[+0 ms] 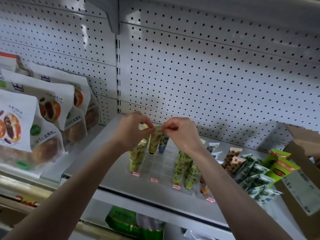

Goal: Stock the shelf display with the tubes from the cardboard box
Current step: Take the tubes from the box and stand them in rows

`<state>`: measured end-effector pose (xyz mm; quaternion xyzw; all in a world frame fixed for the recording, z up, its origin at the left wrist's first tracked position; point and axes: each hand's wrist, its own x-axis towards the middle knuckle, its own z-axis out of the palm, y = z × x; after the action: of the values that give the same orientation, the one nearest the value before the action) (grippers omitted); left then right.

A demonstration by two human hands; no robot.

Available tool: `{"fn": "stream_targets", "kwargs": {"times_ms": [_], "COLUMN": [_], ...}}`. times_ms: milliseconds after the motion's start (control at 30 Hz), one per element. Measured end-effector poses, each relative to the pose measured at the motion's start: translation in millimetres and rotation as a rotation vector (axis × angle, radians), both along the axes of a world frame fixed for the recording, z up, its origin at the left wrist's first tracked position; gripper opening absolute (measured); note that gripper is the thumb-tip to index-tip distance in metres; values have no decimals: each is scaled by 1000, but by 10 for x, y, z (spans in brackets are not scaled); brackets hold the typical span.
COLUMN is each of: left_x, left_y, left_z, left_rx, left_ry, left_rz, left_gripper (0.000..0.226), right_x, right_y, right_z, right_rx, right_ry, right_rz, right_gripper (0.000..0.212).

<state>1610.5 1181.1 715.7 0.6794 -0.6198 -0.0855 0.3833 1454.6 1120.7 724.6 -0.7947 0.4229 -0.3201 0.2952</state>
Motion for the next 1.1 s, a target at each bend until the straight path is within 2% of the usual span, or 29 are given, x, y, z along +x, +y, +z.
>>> {"fn": "stream_targets", "kwargs": {"times_ms": [467, 833, 1100], "left_x": [23, 17, -15], "left_y": [-107, -156, -176], "left_z": [67, 58, 11], "left_rx": [115, 140, 166], "left_ry": [-178, -207, -254], "left_rz": [4, 12, 31], "left_gripper": [8, 13, 12], "right_x": [99, 128, 106], "right_y": [-150, -209, -205], "right_z": [-74, -115, -107], "right_rx": [0, 84, 57], "right_ry": [198, 180, 230], "right_rz": [-10, 15, 49], "right_gripper": [6, 8, 14]}}
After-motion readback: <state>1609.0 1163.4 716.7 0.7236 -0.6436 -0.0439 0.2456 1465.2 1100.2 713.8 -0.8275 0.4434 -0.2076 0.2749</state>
